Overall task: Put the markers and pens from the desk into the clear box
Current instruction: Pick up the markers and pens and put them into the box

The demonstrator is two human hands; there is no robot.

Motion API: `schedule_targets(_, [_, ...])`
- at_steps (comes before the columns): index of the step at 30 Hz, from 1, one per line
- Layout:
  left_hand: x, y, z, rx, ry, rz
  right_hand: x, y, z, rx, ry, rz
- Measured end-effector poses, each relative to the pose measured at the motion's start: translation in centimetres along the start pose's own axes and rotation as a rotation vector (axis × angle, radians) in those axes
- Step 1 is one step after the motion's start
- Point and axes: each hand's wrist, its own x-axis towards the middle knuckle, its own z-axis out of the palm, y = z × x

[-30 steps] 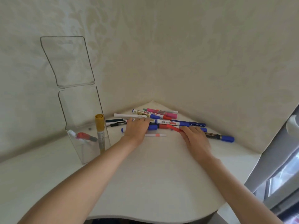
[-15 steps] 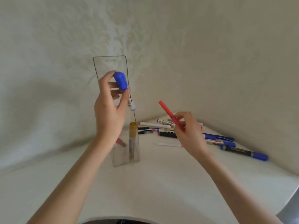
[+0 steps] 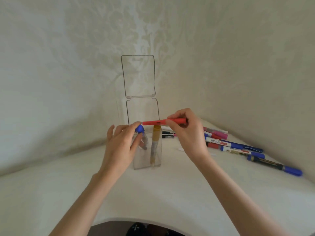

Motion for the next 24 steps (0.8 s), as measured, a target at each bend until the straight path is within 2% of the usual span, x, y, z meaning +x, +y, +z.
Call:
schedule_targets(4, [-0.6,-1.0,0.9,0.066,-0.05,0.002,1.1,-1.0,1.4,-0.032,-0.029,-0.004])
schedule_targets(8, [-1.3,-0.5,1.0,-0.019,0.005,-0.065,2.2,-1.3,3.0,-0.272,-0.062,-0.097])
schedule_targets(12, [-1.4,-0.5,0.9,-0.091,0.01,-0.123,2.2,-0.3,4.5,-0.486,-0.059,-0.242])
schedule_targets(16, [-1.1,-0.5,0.9,-0.129,-0.003,-0.132,2.4,0.3,4.8,-0.584,-0.016,-0.408])
schedule_targets(22, [-1.2,-0.3,1.0,-0.195,0.017,-0.183,3.1,0.0,5.2,-0.514,-0.036,-0.286])
schedule_targets(24, [-1.4,-0.3,1.4,-0.24,0.025,-0.221,3.1,0.5,5.5,-0.557,-0.088,-0.267])
